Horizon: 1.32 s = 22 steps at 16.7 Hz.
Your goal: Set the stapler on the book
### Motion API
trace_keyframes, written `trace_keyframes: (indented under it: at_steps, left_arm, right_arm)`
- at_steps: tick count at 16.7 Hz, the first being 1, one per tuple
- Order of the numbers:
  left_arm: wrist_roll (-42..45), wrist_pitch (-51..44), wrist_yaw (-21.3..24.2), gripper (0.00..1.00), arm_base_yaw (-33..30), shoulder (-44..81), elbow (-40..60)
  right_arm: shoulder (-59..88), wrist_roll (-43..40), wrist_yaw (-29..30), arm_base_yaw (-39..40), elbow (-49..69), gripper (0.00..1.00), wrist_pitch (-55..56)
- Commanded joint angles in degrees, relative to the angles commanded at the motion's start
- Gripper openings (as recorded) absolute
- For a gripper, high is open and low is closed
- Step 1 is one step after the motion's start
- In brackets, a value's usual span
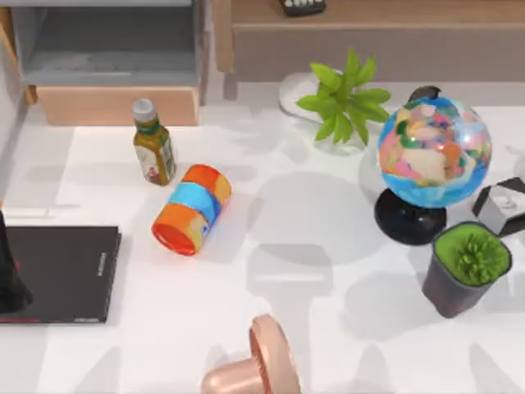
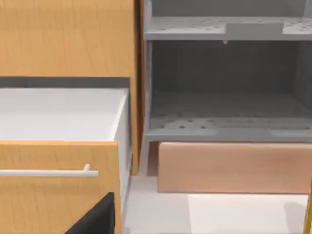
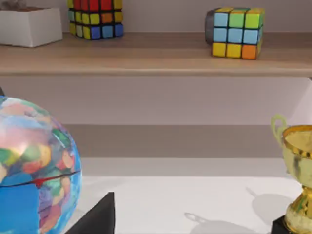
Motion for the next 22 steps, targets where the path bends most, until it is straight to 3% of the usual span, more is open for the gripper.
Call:
trace_keyframes:
  at_steps: [5,9,14,22]
  left_arm:
    - [0.04,-1.77,-0.07,1.0,0.44,3.03,3.05]
    - [0.19,-8.39,-0.3,1.0,2.07,14.48,14.56]
    - [0.43,-21.48,-0.66,1.0,5.25,37.67,37.76]
    - [0.62,-47.59,-0.88,1.0,11.46,85.36,84.99]
  right_arm:
    - [0.0,0.0,0.0,0.0,0.0,1.0,0.0]
    - [0.0,0.0,0.0,0.0,0.0,1.0,0.0]
    - [0.0,0.0,0.0,0.0,0.0,1.0,0.0]
    - [0.0,0.0,0.0,0.0,0.0,1.0,0.0]
